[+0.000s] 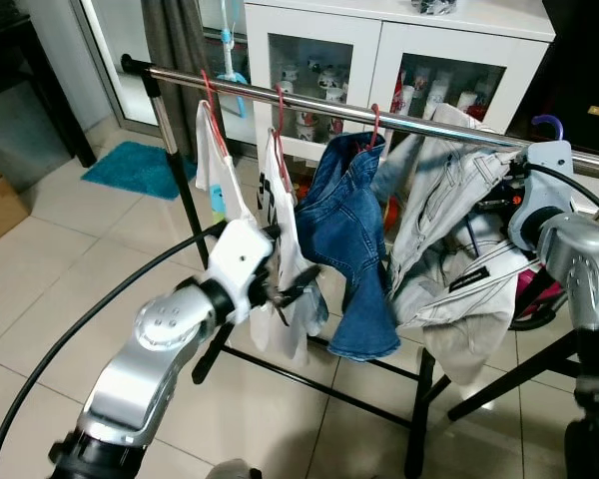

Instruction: Hang hanger

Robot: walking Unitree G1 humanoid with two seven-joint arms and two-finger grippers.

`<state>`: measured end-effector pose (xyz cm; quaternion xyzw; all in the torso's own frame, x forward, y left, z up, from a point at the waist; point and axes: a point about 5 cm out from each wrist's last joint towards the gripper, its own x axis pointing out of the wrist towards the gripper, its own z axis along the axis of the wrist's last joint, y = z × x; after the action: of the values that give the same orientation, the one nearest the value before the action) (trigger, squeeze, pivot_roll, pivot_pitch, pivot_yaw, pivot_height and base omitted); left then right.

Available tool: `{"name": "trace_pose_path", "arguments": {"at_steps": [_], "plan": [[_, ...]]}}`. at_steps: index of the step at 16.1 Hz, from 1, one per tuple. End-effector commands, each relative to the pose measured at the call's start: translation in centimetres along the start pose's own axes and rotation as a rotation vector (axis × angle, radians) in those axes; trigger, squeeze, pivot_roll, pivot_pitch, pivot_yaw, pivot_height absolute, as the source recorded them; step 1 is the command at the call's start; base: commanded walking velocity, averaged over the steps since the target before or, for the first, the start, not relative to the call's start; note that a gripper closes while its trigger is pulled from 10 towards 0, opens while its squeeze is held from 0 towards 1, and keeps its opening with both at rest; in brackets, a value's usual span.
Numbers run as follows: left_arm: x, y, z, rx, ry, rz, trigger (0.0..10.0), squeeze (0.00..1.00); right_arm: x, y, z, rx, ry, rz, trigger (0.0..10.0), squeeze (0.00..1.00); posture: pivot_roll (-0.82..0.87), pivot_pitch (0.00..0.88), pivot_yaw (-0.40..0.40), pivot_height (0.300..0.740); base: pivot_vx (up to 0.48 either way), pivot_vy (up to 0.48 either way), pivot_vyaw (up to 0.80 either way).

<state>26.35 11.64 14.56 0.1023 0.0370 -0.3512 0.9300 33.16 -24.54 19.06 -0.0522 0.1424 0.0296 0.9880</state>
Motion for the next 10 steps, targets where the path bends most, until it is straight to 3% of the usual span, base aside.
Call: {"name": "trace_pose_path", "arguments": {"at_steps": [1, 7, 9, 10], "plan": [[-0.3, 0.3, 0.0, 0.003, 0.004, 0.037, 10.0, 0.00, -1.0, 0.0, 2.0, 0.009, -0.097, -0.015, 0.0, 0.00, 0.05, 0.006, -0.022, 0.740, 0.000, 0.000, 0.00], [-0.6, 0.4, -0.6, -0.019, -0.029, 0.156, 10.0, 0.00, -5.1, 4.8, -4.0, 0.176, -0.078, -0.105, 0.0, 0.00, 0.03, 0.021, -0.016, 0.740, 0.000, 0.000, 0.00], [-0.8, 0.3, -1.2, -0.044, -0.007, 0.173, 10.0, 0.00, -6.1, 6.4, -6.0, 0.152, -0.070, -0.110, 0.0, 0.00, 0.03, 0.029, -0.010, 0.740, 0.000, 0.000, 0.00], [-0.9, 0.1, -1.4, -0.045, -0.001, 0.172, 10.0, 0.00, -6.5, 7.0, -6.4, 0.125, -0.086, -0.108, 1.8, 0.00, 0.02, 0.030, -0.008, 0.740, 0.000, 0.000, 0.00]]}}
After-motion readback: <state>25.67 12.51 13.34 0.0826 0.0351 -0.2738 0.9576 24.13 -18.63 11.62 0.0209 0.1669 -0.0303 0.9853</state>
